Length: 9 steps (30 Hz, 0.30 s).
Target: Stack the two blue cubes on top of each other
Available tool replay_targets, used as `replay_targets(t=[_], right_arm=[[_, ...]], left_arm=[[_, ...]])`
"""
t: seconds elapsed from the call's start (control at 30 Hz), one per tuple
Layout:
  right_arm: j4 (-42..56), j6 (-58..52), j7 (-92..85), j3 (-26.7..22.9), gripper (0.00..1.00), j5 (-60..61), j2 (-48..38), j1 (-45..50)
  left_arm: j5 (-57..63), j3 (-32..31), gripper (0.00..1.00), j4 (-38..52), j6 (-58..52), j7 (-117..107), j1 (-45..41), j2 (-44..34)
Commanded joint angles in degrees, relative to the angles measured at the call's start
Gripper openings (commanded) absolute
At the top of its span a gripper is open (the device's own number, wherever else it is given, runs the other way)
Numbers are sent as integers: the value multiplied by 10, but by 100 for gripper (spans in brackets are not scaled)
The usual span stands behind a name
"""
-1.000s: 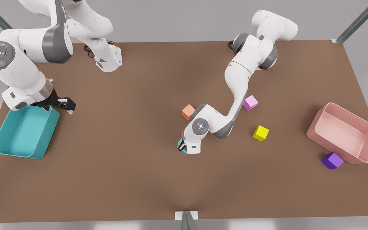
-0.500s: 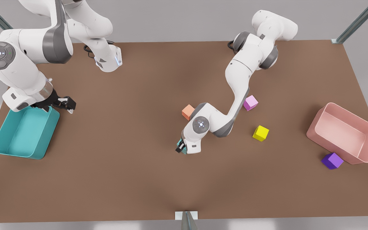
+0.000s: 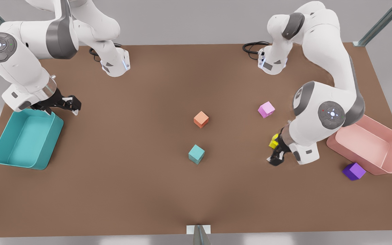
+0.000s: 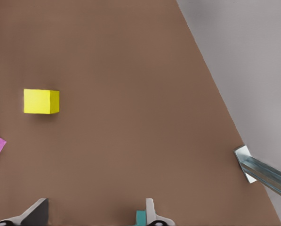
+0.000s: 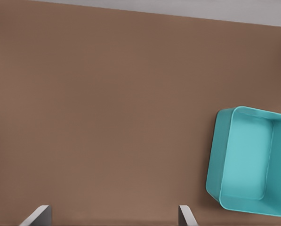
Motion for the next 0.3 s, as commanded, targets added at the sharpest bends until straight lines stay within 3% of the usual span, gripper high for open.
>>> replay_targets(t=[0.0, 0.07, 0.13, 0.27], right_arm=[[-3, -3, -36, 0, 100, 0, 0, -5], [-3, -3, -36, 0, 100, 0, -1, -5], [-3, -3, -38, 1, 100, -1, 0, -5], [-3, -3, -38, 1, 100, -1, -1, -5]], left_arm=[[35, 2, 100, -222, -62, 645, 42, -153], [33, 2, 100, -199, -112, 755, 41, -162], [-30, 28, 100, -172, -105, 755, 51, -158], [-31, 29, 100, -172, -108, 755, 45, -156]])
